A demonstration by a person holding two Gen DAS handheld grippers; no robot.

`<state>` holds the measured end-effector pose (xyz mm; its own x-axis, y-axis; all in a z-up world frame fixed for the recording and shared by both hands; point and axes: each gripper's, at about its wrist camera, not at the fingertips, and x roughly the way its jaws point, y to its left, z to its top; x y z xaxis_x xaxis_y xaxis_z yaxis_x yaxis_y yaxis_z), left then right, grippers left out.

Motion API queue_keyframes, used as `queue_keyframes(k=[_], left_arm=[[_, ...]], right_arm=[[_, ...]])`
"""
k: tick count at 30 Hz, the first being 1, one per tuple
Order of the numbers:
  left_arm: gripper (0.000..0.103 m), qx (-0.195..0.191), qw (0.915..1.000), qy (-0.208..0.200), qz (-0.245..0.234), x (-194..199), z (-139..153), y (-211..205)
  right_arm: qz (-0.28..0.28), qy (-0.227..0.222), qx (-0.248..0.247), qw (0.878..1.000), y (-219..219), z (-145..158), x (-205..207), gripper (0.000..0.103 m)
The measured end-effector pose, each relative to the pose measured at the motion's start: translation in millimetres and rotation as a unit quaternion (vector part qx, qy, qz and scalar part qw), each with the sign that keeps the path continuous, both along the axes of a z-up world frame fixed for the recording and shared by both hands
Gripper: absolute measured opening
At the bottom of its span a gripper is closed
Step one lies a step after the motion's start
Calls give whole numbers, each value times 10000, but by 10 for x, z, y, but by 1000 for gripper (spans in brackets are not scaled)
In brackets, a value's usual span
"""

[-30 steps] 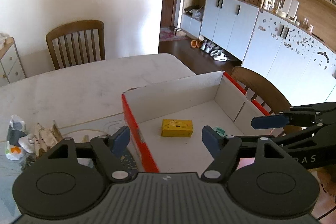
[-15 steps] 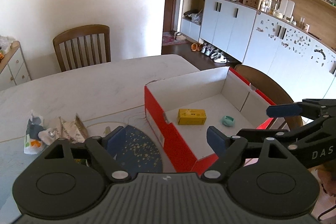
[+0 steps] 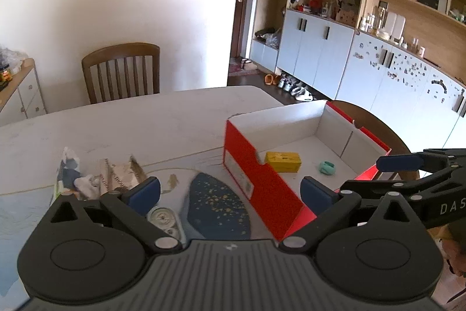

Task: Organize objects
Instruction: 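Withdraw both tools from the cardboard box back over the table, then grasp the green plush doll with the left tool while the right tool grasps the cream cylinder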

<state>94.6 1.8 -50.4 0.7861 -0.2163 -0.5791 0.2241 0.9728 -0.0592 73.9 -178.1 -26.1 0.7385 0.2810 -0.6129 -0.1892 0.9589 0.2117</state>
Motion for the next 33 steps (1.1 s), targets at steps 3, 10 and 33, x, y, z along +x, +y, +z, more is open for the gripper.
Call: queue_keyframes(k=[3,10,33], left_arm=[[103,33,9999,-80,145,-53,-52,173],[103,-2,9984,56,564,-103,-216,598],[103,325,9950,797,500,16,-1091,946]], right_arm=[[5,-8,-17,10000,94,-11,-15,102],[170,26,-63,9998,334,-55,-13,102],[876,627,-566,9926,1052,-457,536,101]])
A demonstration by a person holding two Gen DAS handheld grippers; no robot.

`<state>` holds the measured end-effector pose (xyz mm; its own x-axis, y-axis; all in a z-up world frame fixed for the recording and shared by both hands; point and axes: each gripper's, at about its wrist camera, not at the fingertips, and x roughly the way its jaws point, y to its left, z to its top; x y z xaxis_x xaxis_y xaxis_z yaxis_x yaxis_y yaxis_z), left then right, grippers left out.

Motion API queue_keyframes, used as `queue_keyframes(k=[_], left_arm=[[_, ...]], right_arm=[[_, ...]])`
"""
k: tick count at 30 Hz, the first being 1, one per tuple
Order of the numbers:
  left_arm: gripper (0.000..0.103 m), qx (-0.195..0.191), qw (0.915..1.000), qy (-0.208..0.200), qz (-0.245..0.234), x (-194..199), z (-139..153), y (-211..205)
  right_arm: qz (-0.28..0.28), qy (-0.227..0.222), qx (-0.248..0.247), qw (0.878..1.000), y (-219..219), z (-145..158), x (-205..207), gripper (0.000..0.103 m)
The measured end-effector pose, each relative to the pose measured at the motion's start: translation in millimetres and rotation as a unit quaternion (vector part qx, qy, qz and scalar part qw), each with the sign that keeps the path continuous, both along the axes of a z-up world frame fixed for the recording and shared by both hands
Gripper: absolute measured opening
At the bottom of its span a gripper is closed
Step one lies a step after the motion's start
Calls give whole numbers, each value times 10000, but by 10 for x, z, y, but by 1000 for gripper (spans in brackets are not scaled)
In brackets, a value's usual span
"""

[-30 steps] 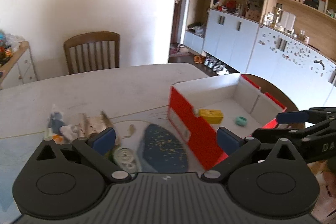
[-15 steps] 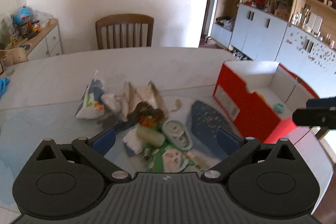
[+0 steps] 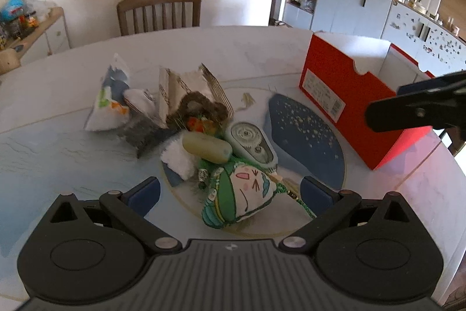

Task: Organize objects
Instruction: 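Grasp the green plush doll with the left tool while the right tool grasps the cream cylinder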

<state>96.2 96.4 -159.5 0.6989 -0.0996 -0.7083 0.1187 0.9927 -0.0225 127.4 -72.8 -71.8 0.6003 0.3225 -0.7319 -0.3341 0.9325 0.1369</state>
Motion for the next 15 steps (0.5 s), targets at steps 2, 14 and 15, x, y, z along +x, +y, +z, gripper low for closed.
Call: queue_keyframes(k=[2,14,15], left_arm=[[103,5,10000,78,-13,41,-68,-1],[103,-146,9998,122,70,169,-268,36],[103,-166,9998,120,60,176,-275,35]], right_arm=[[43,96,-29,9999,51,-64,77,100],[682,461,-44,9966,546,-326,528,93],[746,484,-96,9960,600,-352,562,92]])
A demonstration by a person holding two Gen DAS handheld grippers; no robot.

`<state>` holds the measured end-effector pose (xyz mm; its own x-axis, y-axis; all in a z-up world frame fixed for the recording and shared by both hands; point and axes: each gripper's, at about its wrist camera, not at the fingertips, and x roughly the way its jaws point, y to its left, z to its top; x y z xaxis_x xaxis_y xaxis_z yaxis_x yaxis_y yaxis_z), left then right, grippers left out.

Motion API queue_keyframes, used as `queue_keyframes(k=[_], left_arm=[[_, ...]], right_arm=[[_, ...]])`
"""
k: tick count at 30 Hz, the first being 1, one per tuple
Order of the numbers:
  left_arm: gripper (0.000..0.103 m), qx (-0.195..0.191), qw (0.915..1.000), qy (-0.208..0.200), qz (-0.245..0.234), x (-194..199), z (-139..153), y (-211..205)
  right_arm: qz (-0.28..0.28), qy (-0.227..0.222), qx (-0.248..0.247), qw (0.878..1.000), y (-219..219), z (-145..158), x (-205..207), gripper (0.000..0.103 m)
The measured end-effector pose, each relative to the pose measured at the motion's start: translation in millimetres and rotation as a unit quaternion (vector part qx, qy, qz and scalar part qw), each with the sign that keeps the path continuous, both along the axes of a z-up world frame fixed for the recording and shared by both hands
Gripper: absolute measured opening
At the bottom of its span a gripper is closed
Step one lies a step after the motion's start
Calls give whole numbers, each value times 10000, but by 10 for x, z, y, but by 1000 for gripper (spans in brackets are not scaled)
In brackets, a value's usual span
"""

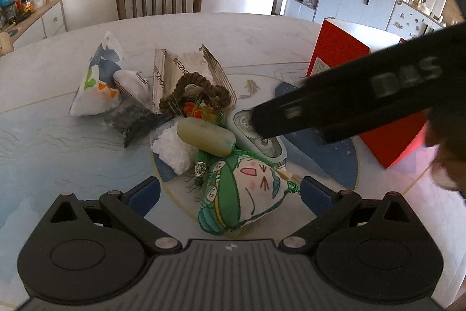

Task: Organize objects
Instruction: 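Grasp the green plush doll with the left tool while the right tool grasps the cream cylinder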

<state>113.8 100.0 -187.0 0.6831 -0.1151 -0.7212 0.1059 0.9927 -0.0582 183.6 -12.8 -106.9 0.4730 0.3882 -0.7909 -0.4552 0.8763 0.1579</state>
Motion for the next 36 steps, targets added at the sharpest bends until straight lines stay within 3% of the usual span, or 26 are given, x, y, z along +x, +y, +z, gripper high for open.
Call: queue_keyframes(k=[11,17,24,31,36], left_arm=[[101,-115,9999,118,19,25,-104,33],[86,-228,9995,198,-74,2,-129,20],[80,-264,9994,223,-73,7,-128,27],[62,-284,9992,263,-119,1,-123,21],[57,-276,9993,244,-83,-9,-94,31]], right_arm=[[375,542,-56,9978,347,-248,283,75],[490,679,-77,9965,435,-293,343,63],[525,751,-146,9957,497,-339,365,51],[550,758,-176,9954,510,-332,360,29],[505,730,-135,9960,479,-296,331,27]])
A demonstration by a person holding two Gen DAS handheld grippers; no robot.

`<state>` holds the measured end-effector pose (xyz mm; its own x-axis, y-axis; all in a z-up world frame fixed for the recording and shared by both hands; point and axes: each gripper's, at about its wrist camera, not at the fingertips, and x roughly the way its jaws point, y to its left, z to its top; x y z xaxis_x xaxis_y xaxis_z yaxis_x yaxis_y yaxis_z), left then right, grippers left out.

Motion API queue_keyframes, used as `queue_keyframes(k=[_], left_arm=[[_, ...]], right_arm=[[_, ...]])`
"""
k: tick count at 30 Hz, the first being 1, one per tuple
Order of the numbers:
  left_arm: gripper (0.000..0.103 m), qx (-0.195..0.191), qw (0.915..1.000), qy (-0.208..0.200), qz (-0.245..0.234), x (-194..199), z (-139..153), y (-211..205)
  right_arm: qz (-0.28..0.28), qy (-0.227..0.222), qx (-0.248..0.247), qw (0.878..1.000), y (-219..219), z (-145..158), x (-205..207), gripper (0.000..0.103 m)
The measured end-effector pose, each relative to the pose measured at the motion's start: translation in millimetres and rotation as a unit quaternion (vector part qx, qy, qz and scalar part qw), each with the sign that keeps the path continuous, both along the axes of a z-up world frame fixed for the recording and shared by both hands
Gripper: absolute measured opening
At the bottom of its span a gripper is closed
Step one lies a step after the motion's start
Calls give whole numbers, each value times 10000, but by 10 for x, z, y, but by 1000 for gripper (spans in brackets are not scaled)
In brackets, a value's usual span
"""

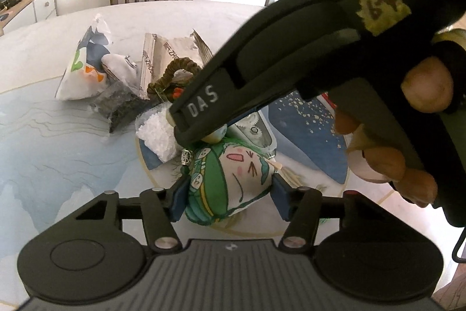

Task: Organize objects
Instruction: 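Grasp the green plush doll with the left tool while the right tool grasps the cream cylinder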

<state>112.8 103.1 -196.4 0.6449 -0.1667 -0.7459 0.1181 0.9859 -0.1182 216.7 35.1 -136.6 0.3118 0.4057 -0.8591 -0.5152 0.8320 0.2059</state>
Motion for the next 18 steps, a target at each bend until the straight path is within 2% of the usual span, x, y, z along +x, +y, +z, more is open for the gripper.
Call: queue_keyframes(k=[12,18], left_arm=[[55,-39,9998,-171,13,-103,195,4],[55,-19,9989,-469,68,-68,520,25]], right_arm=[[-294,-100,344,9989,-270,257,-171,25],[-570,-238,716,9955,-539,526,-304,25]])
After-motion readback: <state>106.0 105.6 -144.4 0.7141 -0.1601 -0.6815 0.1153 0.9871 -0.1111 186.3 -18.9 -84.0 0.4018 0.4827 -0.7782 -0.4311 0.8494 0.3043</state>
